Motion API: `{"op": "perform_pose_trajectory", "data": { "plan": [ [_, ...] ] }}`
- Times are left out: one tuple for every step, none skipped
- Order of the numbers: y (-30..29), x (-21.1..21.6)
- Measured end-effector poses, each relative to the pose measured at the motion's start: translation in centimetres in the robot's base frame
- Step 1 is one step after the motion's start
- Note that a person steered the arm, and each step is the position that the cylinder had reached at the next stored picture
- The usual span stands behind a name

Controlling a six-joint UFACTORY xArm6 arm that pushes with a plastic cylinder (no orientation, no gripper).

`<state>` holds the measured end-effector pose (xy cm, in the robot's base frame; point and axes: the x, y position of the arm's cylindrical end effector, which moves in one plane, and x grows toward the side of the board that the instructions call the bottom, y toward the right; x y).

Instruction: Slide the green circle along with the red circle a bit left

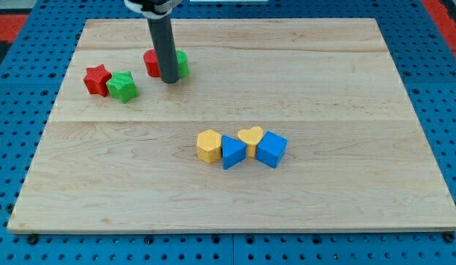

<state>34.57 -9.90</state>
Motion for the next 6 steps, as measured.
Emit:
{"op": "perform_pose_trajectory", "data": {
  "plan": [
    [0.9, 0.0],
    [3.0, 0.0],
    [7.1, -2.5],
    [7.6, -8.0],
    [5.3, -6.7],
    [4.2, -3.5]
  ]
}}
